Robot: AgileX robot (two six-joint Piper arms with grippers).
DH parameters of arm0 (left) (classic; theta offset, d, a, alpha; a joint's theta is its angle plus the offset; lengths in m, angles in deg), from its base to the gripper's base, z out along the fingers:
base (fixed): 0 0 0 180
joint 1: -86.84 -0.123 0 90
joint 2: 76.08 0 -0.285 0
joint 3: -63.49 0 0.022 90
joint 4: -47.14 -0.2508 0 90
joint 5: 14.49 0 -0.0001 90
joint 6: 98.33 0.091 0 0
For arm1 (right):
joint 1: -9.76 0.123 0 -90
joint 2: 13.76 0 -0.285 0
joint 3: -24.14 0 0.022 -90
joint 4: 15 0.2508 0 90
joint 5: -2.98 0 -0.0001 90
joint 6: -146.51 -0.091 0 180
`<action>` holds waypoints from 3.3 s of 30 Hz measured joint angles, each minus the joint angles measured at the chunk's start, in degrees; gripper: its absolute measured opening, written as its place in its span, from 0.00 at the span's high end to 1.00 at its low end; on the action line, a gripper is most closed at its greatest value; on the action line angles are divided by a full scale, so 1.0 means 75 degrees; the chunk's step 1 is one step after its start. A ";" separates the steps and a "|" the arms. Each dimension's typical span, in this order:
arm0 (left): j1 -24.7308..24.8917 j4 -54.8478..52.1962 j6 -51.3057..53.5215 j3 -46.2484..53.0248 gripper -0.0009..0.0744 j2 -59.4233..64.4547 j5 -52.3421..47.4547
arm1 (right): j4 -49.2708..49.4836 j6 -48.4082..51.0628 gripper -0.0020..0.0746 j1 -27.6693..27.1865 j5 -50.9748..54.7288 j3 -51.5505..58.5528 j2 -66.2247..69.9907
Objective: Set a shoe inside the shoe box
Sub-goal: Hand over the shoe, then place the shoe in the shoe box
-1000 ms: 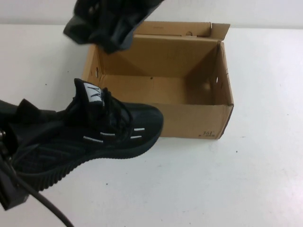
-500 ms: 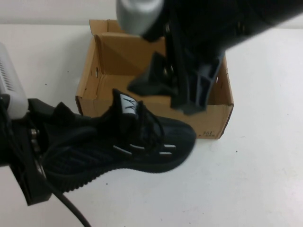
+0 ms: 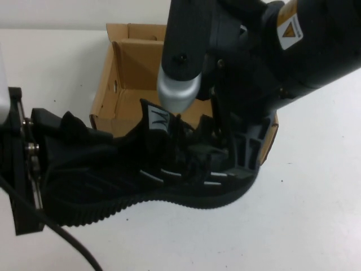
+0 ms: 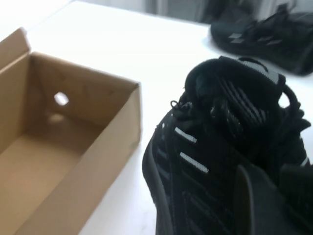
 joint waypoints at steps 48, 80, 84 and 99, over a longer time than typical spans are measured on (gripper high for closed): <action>-0.0030 0.0245 0.0269 0.0000 0.92 0.0000 -0.0008 | 0.0794 -0.0542 0.94 0.0000 -0.0272 0.0347 0.0604; -0.0137 -0.2213 -0.6043 -0.0049 0.98 -0.0014 0.3216 | -0.0233 0.0715 0.95 -0.2111 -0.0211 -0.2122 0.2580; -0.0137 -0.2333 -0.6120 -0.0049 0.98 -0.0014 0.2980 | -0.0572 0.0764 0.95 -0.2111 -0.0166 -0.3144 0.3531; 0.0097 -0.2567 -0.6149 -0.0060 0.99 0.0457 0.2287 | -0.0500 0.0780 0.95 -0.2769 -0.1370 -0.5492 0.6088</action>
